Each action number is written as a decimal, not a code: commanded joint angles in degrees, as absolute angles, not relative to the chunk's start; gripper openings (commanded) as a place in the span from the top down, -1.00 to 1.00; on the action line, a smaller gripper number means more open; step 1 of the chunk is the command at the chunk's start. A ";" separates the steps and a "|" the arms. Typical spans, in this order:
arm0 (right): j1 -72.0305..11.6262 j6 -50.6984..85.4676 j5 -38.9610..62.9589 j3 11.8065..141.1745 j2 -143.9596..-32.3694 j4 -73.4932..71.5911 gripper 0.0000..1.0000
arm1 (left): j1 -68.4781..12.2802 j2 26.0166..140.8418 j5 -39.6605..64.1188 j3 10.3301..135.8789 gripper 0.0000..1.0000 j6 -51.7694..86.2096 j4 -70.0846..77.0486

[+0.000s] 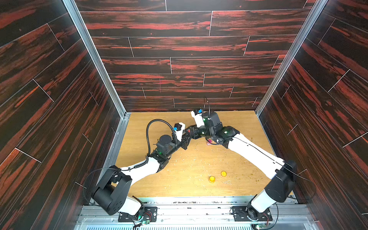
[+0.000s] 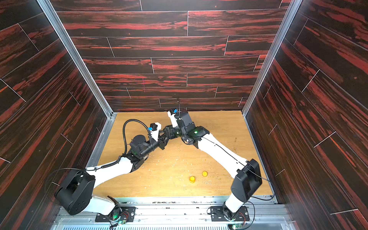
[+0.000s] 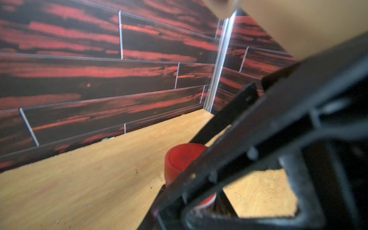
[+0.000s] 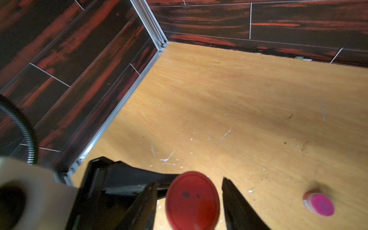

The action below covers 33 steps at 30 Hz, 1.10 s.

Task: Close the paint jar lid
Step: Screw the lid onto the paint jar.

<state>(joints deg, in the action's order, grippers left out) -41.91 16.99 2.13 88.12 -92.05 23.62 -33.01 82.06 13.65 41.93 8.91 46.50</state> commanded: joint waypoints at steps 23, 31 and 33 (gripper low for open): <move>-35.60 -9.08 29.94 97.03 -87.95 41.50 -0.25 | -30.76 71.06 31.68 40.17 0.59 12.33 43.43; -35.57 -8.61 30.74 97.88 -89.65 41.20 -0.12 | -30.76 70.70 31.46 40.08 0.59 11.88 42.93; -35.56 -8.53 30.68 97.58 -89.82 41.22 -0.09 | -30.76 70.75 31.55 40.16 0.59 11.83 42.80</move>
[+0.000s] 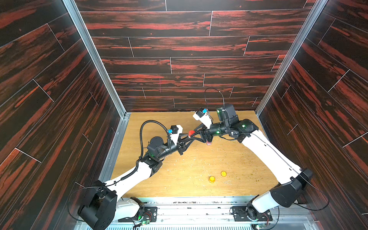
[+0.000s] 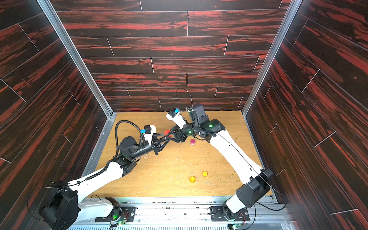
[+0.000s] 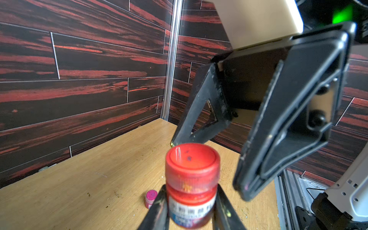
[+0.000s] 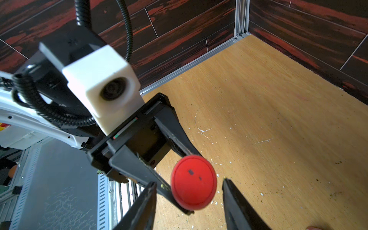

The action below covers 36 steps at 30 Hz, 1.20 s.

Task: Close the paint jar lid
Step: Screw the lid onto the paint jar.

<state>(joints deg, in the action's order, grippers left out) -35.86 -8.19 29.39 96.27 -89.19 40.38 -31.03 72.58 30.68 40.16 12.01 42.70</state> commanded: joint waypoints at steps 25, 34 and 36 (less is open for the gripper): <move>-35.85 -5.34 29.64 97.43 -92.72 40.22 0.47 | -30.67 72.20 30.01 42.06 0.59 10.27 40.87; -42.44 11.02 11.89 93.95 -95.21 33.30 0.50 | -30.74 77.45 19.53 47.98 0.60 6.79 41.49; -44.38 14.68 6.10 93.45 -96.22 31.71 0.51 | -30.76 79.23 17.01 49.62 0.62 6.58 42.01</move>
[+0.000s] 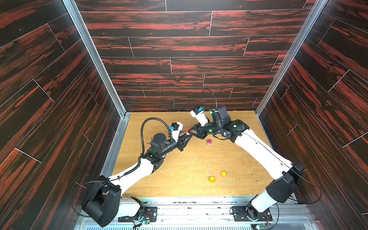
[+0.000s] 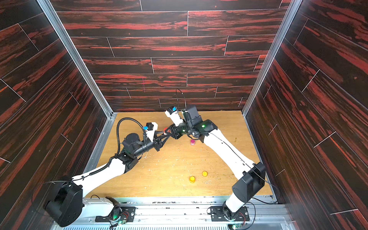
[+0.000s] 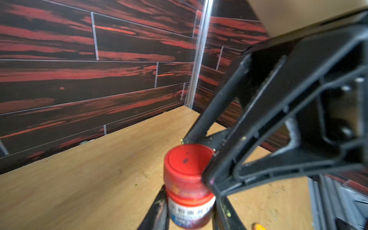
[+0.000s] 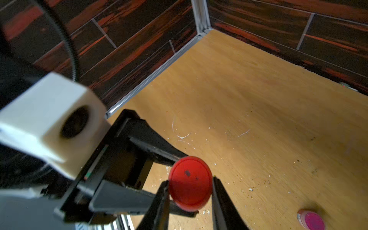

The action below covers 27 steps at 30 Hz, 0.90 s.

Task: Close the paint jar lid
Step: Screw the lid onto the paint jar.

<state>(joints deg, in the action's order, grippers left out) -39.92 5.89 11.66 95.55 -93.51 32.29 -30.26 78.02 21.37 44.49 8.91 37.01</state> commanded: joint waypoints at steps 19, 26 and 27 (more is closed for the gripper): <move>-41.75 18.58 4.32 91.61 -86.88 32.01 -0.30 | -30.63 77.52 14.92 44.78 0.63 8.44 45.13; -33.38 6.56 23.87 92.91 -82.31 37.07 -0.34 | -30.23 72.82 20.64 40.19 0.64 10.20 43.55; -32.86 4.57 26.10 93.23 -82.27 37.61 -0.34 | -30.16 72.46 21.18 40.00 0.64 10.21 43.44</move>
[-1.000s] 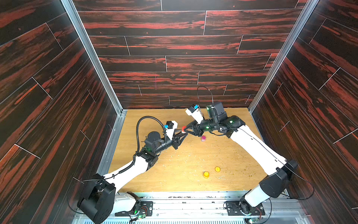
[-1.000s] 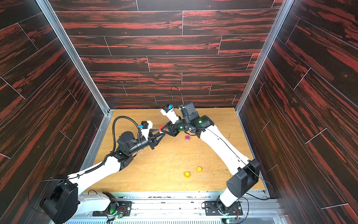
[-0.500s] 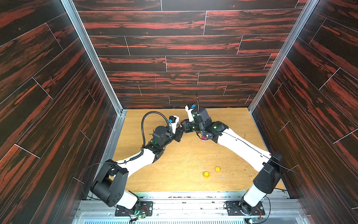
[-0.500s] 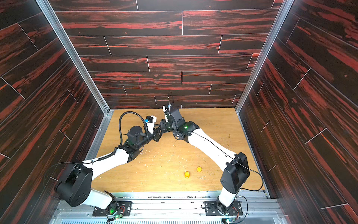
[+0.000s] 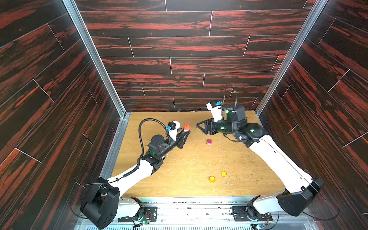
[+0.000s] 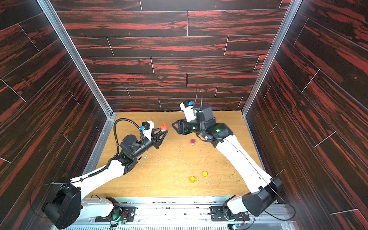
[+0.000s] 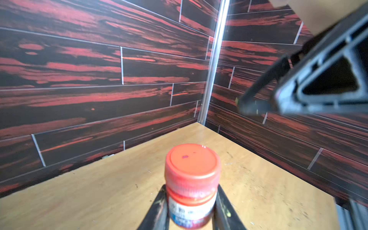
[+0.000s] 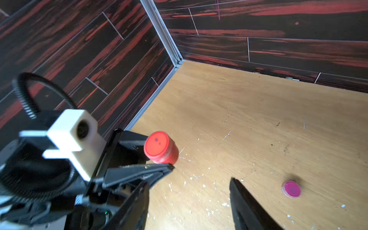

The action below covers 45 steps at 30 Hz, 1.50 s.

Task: Close the paint jar lid
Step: Screw the lid onto the paint jar.

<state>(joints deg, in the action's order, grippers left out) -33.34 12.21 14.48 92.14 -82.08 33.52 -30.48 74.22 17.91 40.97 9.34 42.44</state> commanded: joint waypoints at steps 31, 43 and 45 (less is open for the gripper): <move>-32.27 -10.98 37.00 101.51 -95.04 41.82 -0.23 | -30.15 70.92 30.94 40.60 0.64 13.40 42.74; -32.96 -10.57 36.29 102.50 -96.59 42.45 -0.08 | -30.15 71.19 31.21 40.96 0.63 13.38 42.45; -33.12 -10.35 35.75 102.39 -96.71 42.21 -0.01 | -30.15 71.27 31.29 40.98 0.63 13.36 42.45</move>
